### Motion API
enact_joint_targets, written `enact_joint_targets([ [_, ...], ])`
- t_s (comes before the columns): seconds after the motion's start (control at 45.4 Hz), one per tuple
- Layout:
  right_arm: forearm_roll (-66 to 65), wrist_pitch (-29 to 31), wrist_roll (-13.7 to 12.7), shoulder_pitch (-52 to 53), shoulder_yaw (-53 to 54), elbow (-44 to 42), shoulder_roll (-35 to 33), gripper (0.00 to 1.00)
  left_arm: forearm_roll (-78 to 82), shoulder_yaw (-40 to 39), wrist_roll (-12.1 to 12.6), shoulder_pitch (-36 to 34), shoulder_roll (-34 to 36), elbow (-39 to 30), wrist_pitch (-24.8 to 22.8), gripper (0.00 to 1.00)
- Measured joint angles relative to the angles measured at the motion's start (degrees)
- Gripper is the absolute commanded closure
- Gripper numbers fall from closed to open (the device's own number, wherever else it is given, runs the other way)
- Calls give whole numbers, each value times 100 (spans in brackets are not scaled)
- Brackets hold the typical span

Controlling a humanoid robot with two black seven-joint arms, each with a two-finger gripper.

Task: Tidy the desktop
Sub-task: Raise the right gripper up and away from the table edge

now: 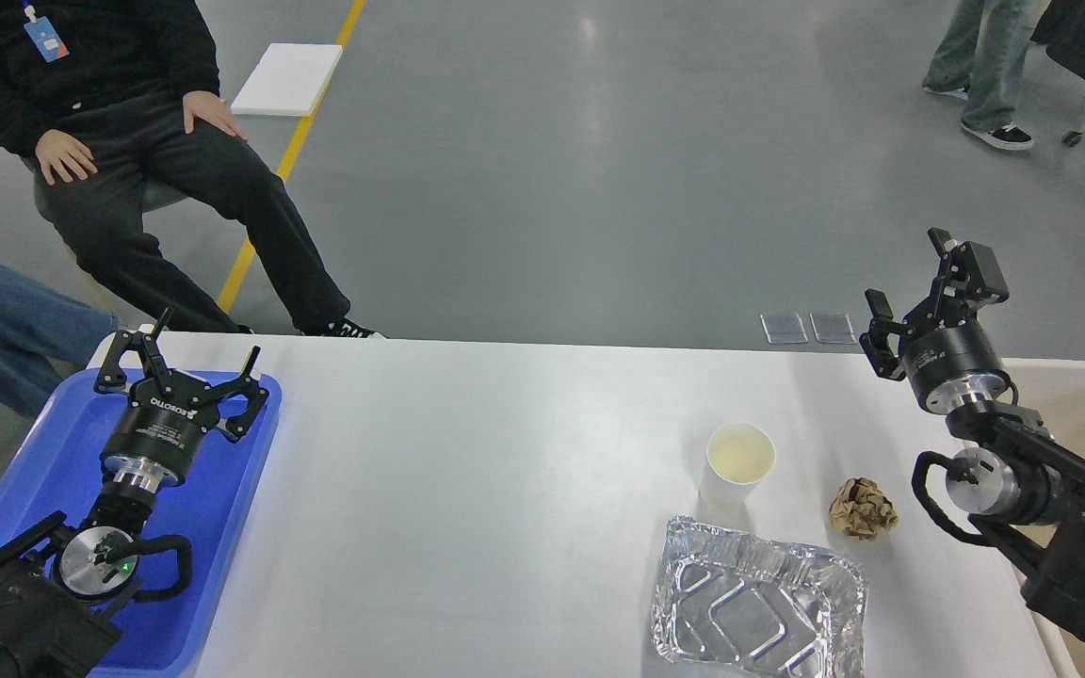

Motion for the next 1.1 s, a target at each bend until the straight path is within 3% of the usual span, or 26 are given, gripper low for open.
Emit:
enact_joint_targets([
  [0.837, -19, 8, 1, 248, -245, -72, -311, 0, -7, -5, 4, 1, -3, -1, -2, 1],
  [1.101, -13, 53, 3, 425, -768, -48, -594, 0, -7, -6, 4, 1, -4, -1, -2, 1],
])
